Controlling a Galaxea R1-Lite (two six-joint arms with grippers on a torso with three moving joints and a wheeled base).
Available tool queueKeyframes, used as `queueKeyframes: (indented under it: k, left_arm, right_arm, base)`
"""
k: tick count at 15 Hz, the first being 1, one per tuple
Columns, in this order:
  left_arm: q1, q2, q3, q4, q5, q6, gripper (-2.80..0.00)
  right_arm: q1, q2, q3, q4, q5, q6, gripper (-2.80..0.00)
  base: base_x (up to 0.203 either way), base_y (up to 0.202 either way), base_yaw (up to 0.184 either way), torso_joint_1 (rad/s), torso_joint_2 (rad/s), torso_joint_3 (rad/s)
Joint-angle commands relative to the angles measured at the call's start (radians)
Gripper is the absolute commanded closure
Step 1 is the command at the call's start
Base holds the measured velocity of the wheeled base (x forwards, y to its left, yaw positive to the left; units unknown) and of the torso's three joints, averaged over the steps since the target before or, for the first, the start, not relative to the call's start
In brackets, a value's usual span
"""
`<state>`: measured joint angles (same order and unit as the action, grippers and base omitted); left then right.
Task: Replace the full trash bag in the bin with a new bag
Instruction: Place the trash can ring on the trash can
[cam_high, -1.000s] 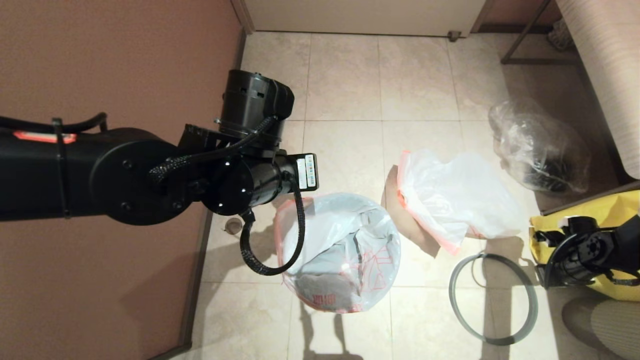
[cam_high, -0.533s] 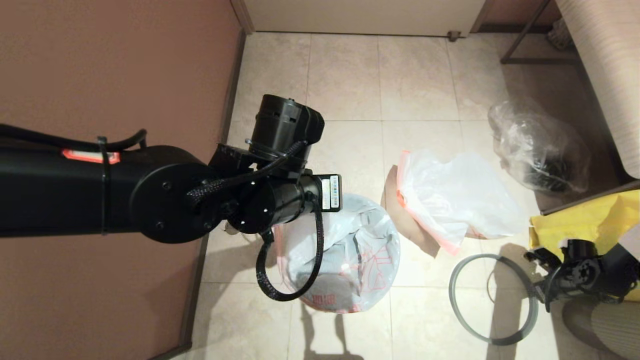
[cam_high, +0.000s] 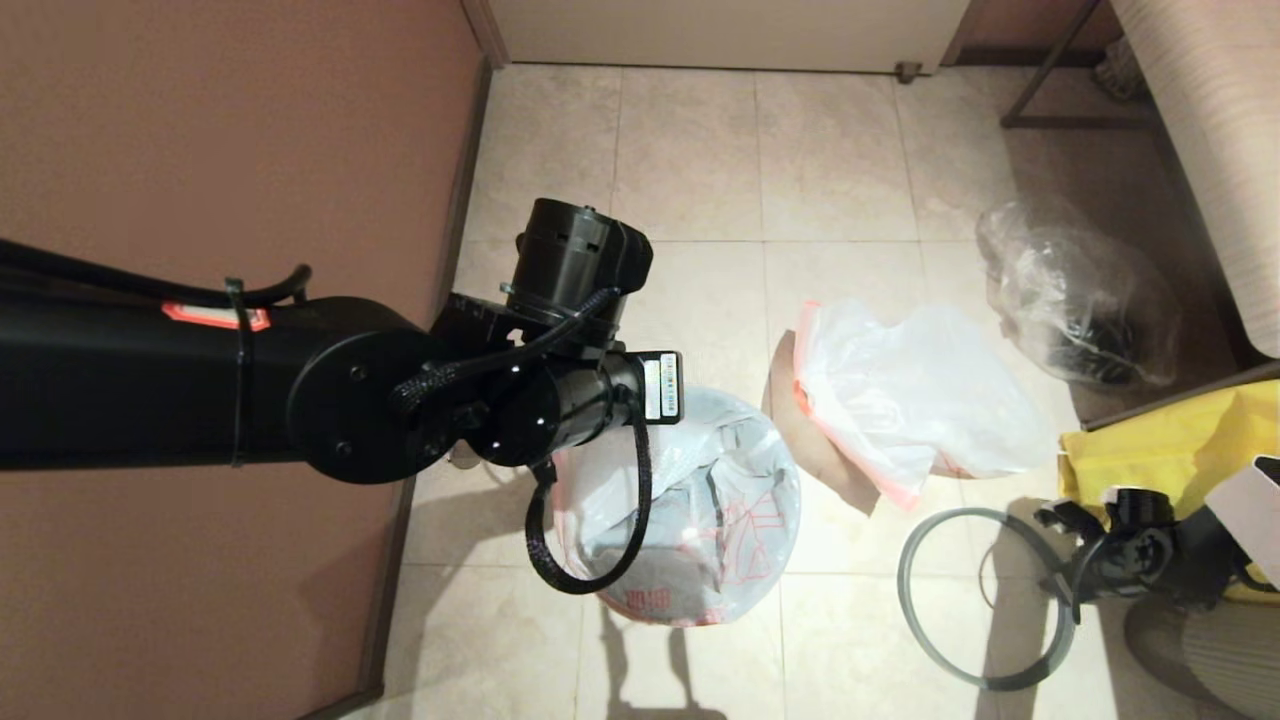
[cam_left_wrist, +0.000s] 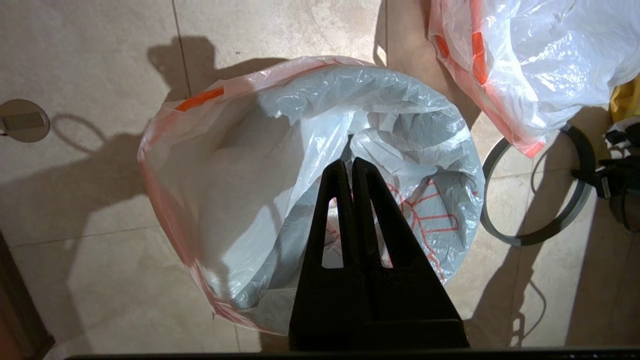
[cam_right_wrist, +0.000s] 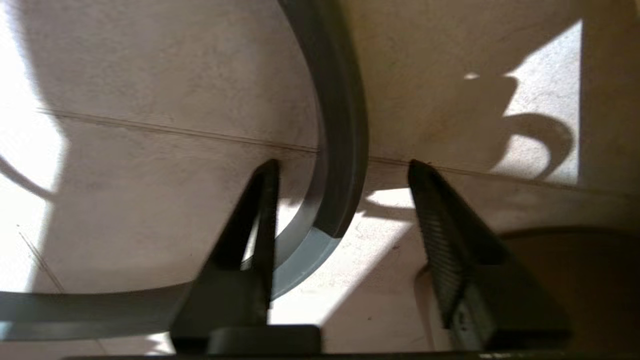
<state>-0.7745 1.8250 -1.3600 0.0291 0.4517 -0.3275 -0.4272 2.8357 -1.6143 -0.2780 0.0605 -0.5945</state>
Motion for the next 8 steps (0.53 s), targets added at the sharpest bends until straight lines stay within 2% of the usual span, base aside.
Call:
queueKeyframes:
  k: [1,3,6,8]
  left_arm:
    - [0.004,-0.003,0.001,-0.003,0.005,-0.002,0.0]
    - [0.009,-0.008,-0.004,-0.003,0.007,-0.002,0.0]
    - [0.006,-0.038,-0.007,-0.005,0.028,-0.002,0.0]
    - [-0.005,-0.106,0.007,-0.02,0.023,-0.002,0.0]
  right_arm:
    - [0.008,0.071,-0.097,0.117,0.001,0.005,0.0]
    - [0.021,0.073,-0.114,0.176,0.002,0.021,0.0]
    - [0.023,0.011,-0.048,0.179,0.003,0.051,0.0]
    - [0.034,-0.116,0.052,0.18,0.008,0.146,0.0]
  base:
    - [0.0,0.0,0.0,0.0,0.0,0.0]
    - [0.0,0.0,0.0,0.0,0.0,0.0]
    - [0.0,0.0,0.0,0.0,0.0,0.0]
    - [0.0,0.0,0.0,0.0,0.0,0.0]
